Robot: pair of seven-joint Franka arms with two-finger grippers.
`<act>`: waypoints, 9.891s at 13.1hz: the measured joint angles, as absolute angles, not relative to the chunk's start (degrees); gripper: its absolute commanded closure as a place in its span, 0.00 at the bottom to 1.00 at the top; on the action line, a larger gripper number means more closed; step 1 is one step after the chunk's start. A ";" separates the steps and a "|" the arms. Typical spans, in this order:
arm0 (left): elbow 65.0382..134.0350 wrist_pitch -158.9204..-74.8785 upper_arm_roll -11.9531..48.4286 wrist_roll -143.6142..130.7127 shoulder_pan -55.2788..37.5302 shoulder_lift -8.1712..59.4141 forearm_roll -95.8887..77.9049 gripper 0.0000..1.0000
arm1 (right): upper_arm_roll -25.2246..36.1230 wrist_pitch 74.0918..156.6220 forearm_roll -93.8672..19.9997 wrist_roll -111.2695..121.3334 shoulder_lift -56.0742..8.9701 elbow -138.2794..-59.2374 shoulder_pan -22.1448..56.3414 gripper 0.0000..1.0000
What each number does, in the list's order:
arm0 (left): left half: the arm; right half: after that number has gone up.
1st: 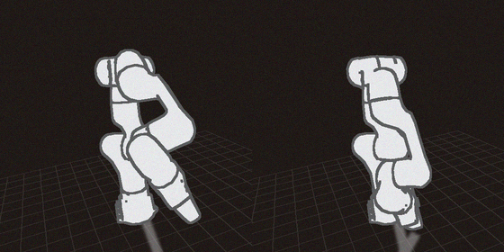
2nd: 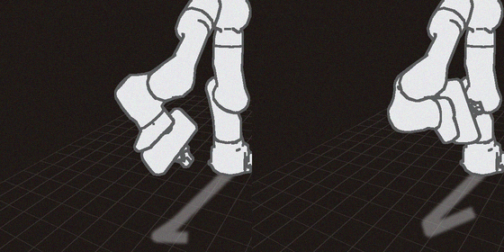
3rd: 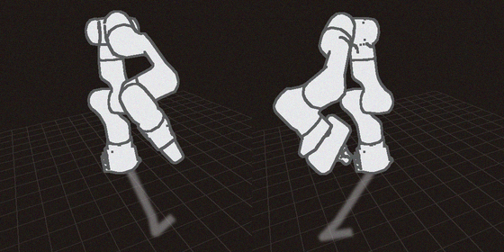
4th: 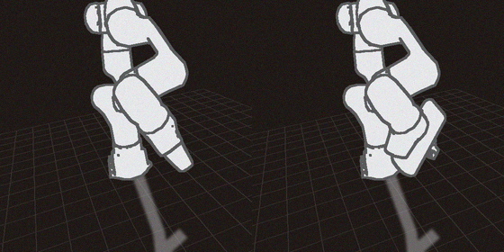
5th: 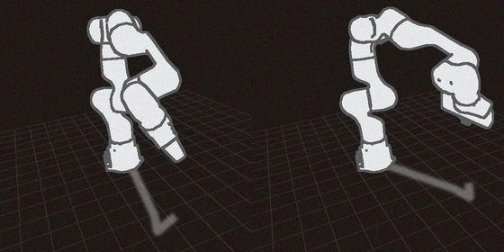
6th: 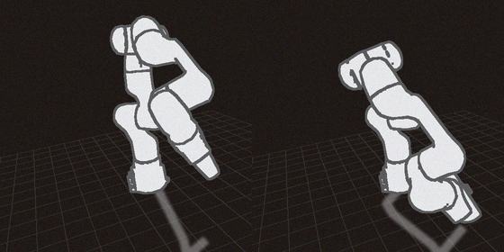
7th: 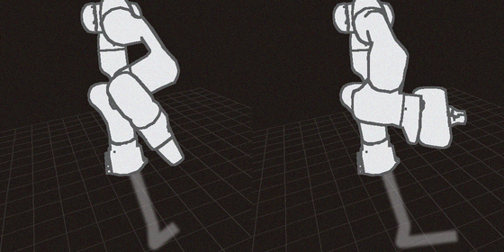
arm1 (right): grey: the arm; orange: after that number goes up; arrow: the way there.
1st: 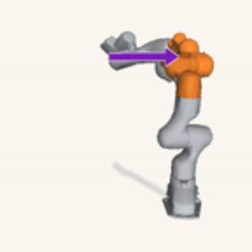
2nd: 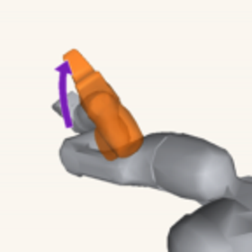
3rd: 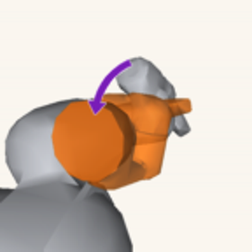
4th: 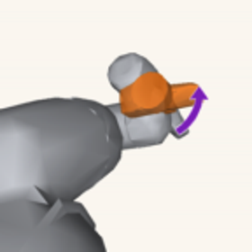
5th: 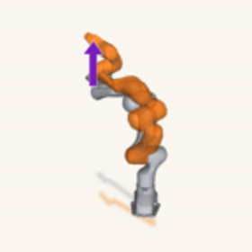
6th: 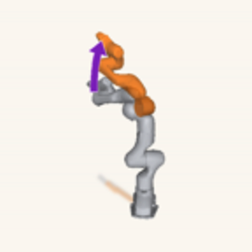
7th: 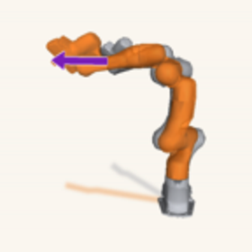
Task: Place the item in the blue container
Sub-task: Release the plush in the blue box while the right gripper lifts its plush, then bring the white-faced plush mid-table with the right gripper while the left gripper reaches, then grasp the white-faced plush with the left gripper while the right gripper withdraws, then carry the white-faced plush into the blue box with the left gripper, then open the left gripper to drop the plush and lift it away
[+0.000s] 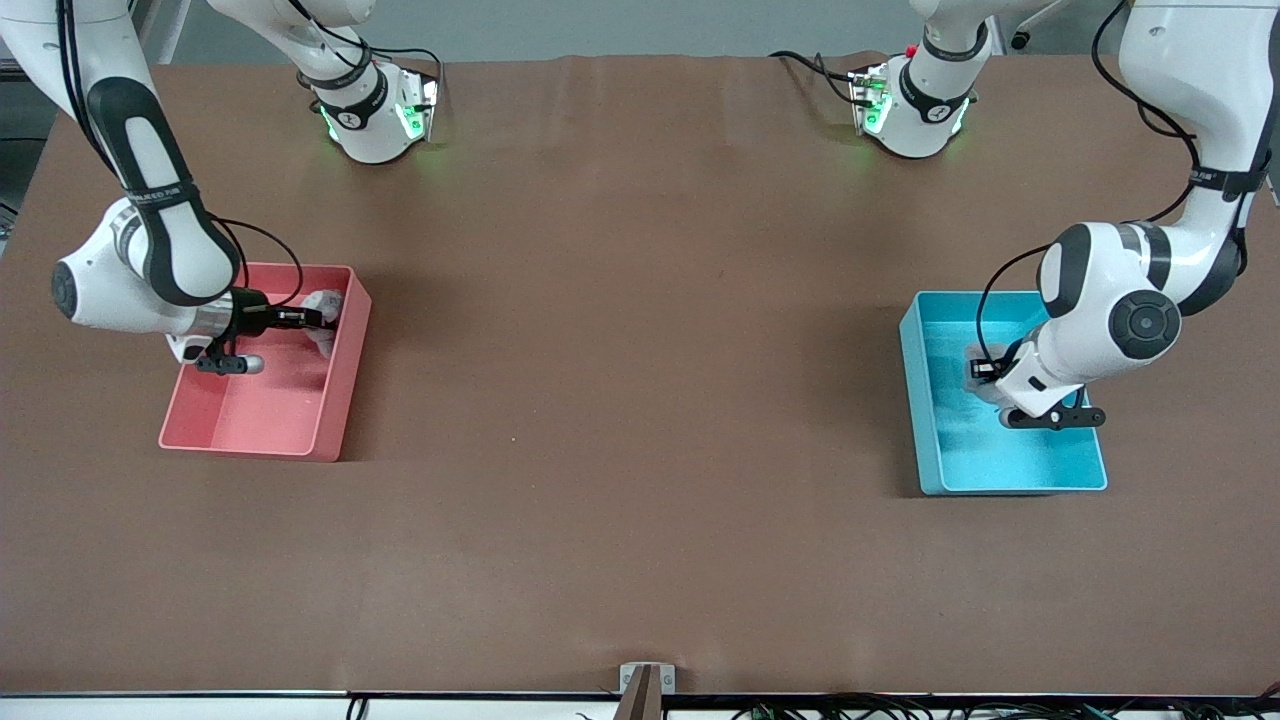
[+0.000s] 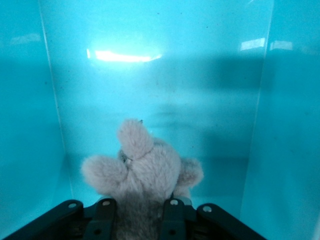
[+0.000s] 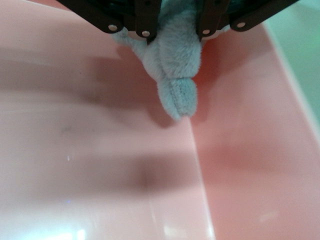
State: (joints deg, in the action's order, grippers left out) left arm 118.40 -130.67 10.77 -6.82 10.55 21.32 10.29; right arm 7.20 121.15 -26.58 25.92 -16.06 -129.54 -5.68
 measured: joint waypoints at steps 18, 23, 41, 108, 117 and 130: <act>115.25 -127.19 11.94 -6.67 10.83 21.04 13.13 0.00 | 5.38 118.95 -17.54 -50.88 -19.02 -102.51 30.46 1.00; 109.51 -115.50 18.33 -8.75 10.75 17.68 8.68 0.00 | 5.44 126.77 -8.24 -72.51 -29.36 -95.42 41.63 0.99; 96.25 -117.75 32.99 -47.48 0.70 28.13 4.22 0.00 | 6.55 137.56 5.09 -93.26 -42.75 -88.81 50.45 0.00; 114.87 -115.66 43.47 -21.55 36.41 14.11 11.08 0.90 | 6.53 93.37 1.31 6.17 5.21 -100.07 -0.43 0.00; 116.01 -123.46 43.27 -20.09 39.74 26.98 22.34 0.82 | 6.86 91.48 0.04 6.14 6.23 -100.29 -0.62 0.00; 114.29 -123.78 43.31 -20.37 40.14 29.86 24.69 0.00 | 6.37 91.61 -0.03 7.53 6.36 -100.28 -0.53 0.00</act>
